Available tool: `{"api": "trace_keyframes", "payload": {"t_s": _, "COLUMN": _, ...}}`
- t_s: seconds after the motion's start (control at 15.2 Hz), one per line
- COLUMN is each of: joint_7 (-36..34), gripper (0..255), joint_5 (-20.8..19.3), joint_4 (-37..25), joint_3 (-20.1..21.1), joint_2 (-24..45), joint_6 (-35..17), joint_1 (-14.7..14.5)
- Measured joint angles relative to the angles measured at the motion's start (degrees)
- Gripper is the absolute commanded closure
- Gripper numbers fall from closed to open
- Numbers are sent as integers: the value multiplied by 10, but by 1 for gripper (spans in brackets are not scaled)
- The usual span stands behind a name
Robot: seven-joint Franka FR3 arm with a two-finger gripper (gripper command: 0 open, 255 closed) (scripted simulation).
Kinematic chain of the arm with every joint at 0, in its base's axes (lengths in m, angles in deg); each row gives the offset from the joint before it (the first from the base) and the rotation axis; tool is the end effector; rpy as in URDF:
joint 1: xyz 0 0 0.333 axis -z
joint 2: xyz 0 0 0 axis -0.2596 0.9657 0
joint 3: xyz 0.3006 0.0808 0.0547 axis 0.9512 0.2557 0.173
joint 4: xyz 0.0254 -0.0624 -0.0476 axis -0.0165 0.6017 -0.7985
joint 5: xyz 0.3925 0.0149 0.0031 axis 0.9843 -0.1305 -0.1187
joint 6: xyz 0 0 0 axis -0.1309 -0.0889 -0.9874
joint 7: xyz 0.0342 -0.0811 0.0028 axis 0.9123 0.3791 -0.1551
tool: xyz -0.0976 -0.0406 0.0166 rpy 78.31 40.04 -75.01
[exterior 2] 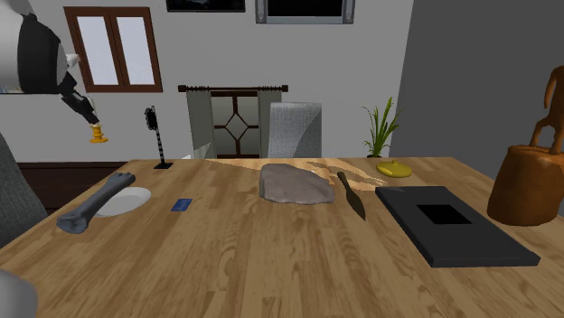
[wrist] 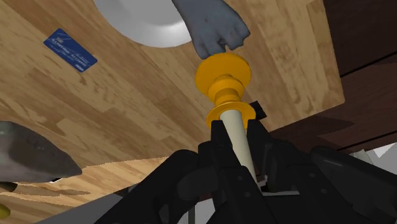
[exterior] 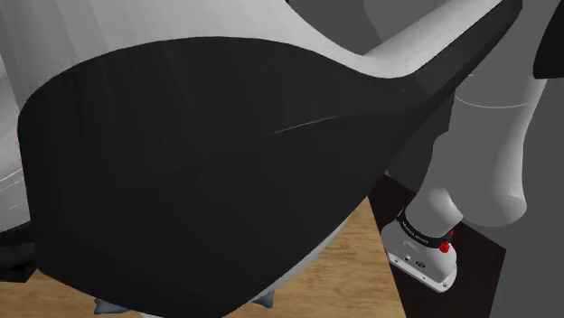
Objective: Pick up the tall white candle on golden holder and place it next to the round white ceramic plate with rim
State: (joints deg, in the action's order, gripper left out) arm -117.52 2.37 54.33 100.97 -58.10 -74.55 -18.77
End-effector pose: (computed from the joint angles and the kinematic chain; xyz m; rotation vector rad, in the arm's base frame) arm 0.2439 0.6214 0.5450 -3.0289 -0.2712 -0.6650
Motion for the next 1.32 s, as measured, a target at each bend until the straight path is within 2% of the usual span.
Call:
{"api": "trace_keyframes", "payload": {"t_s": 0.2, "joint_7": -14, "gripper": 255, "joint_5": -44, "joint_4": -107, "joint_3": -15, "joint_2": 74, "joint_6": 54, "joint_1": -78}}
{"api": "trace_keyframes", "payload": {"t_s": 0.26, "joint_7": -15, "gripper": 255, "joint_5": -55, "joint_4": -136, "joint_3": -20, "joint_2": 94, "joint_6": 67, "joint_1": -98}}
{"api": "trace_keyframes", "payload": {"t_s": 0.33, "joint_7": -19, "gripper": 255, "joint_5": -58, "joint_4": -141, "joint_3": -22, "joint_2": 99, "joint_6": 69, "joint_1": -105}}
{"api": "trace_keyframes", "payload": {"t_s": 0.53, "joint_7": -28, "gripper": 255, "joint_5": -63, "joint_4": -132, "joint_3": -25, "joint_2": 106, "joint_6": 58, "joint_1": -107}}
{"api": "trace_keyframes", "payload": {"t_s": 1.32, "joint_7": -74, "gripper": 255, "joint_5": -76, "joint_4": -37, "joint_3": -29, "joint_2": 107, "joint_6": -20, "joint_1": -83}}
